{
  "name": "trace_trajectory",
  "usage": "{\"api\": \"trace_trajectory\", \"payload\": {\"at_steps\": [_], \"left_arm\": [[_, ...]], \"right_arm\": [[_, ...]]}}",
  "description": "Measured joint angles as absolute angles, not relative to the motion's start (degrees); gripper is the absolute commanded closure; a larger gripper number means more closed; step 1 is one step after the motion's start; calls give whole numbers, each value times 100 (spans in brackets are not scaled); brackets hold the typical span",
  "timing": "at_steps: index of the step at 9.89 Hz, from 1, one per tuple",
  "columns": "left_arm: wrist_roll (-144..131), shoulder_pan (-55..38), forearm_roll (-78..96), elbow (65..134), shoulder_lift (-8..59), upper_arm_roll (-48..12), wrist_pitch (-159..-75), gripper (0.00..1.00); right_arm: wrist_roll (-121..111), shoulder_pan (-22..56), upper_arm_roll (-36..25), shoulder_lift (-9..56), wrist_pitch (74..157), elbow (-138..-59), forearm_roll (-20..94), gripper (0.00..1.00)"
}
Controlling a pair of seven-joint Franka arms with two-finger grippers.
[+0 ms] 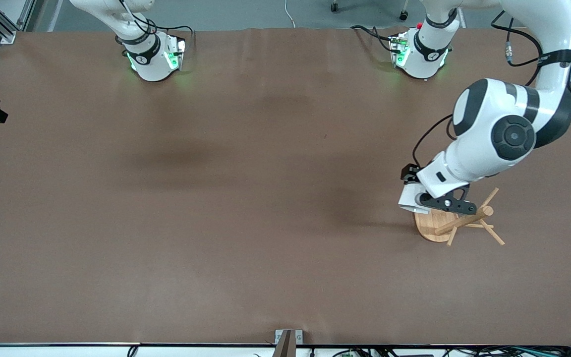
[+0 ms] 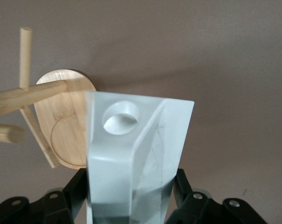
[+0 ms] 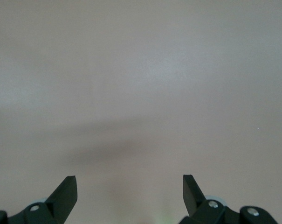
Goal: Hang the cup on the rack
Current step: 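Lower the cup's handle hole onto a rack peg with the left gripper, then open the left gripper and release the cup on the peg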
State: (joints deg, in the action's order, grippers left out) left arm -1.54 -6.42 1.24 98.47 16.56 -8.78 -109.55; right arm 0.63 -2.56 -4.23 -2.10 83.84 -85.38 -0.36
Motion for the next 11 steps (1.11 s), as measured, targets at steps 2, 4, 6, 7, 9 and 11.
{"api": "trace_trajectory", "payload": {"at_steps": [2, 4, 6, 7, 9, 11], "left_arm": [[-89, -613, 171, 9847, 1656, -800, -10980, 100], [97, -611, 332, 9846, 1653, -682, -11011, 100], [282, -609, 525, 9846, 1653, -564, -11028, 100], [302, -608, 543, 9848, 1653, -524, -11053, 100], [306, -608, 552, 9852, 1654, -480, -11125, 100], [306, -608, 552, 9867, 1657, -465, -11159, 100]], "right_arm": [[62, -256, -424, -210, 8382, -8538, -36, 0], [61, -256, -425, -209, 8382, -8538, -36, 0], [61, -257, -431, -209, 8382, -8538, -36, 0], [61, -257, -432, -209, 8382, -8538, -37, 0], [61, -257, -433, -209, 8382, -8538, -40, 0], [61, -257, -434, -209, 8382, -8538, -41, 0]]}}
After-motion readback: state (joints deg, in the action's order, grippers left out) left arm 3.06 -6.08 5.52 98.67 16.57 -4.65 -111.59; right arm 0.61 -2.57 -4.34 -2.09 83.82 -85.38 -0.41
